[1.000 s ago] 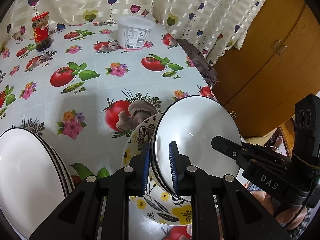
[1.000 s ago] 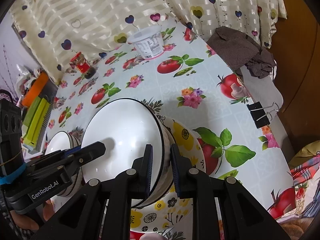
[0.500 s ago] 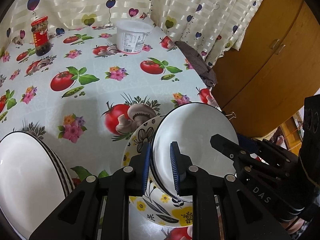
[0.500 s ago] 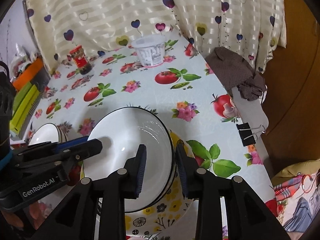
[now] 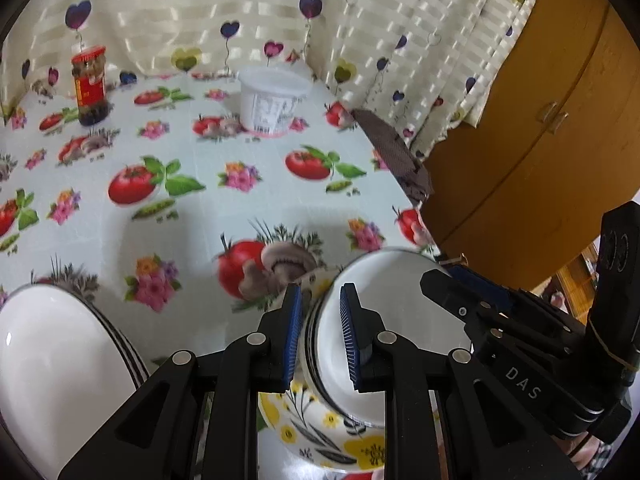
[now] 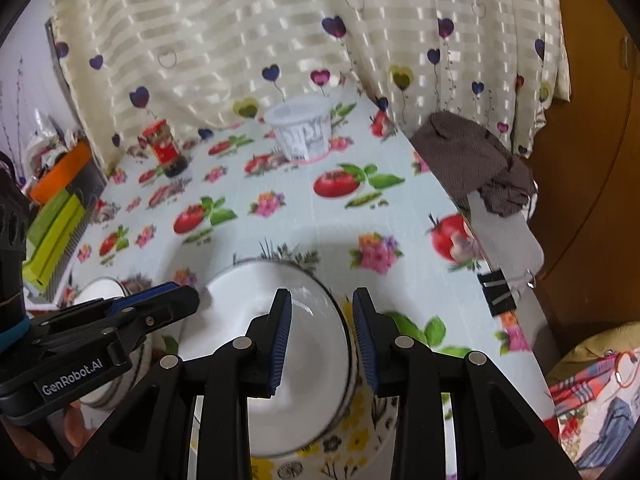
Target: Organize plates and bowls
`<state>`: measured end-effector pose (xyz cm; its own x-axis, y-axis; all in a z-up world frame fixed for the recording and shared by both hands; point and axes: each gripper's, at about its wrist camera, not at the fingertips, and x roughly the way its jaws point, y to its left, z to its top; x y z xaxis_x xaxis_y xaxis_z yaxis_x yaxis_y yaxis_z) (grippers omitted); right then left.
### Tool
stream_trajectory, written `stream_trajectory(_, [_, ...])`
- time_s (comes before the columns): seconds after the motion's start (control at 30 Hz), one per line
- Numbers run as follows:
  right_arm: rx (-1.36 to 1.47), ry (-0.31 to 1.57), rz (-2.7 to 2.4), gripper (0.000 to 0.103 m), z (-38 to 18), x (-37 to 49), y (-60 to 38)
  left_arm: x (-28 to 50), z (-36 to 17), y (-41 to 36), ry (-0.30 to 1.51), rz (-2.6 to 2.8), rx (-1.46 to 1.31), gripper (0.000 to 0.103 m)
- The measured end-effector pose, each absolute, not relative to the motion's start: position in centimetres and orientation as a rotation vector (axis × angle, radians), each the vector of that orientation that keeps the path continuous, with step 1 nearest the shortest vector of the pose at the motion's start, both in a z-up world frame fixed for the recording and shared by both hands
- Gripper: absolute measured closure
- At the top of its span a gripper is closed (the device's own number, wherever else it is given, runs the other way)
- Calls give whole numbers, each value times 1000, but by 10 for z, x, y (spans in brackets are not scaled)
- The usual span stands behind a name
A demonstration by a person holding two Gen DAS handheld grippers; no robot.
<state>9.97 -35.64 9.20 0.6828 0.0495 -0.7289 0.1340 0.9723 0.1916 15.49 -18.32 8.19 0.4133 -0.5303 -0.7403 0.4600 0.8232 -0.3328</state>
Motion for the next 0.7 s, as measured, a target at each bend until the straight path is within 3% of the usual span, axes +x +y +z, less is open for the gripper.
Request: stream_trajectory(0.7, [473,898,45,72,44,117,-387,160,78,-197,950,-605,-41,82])
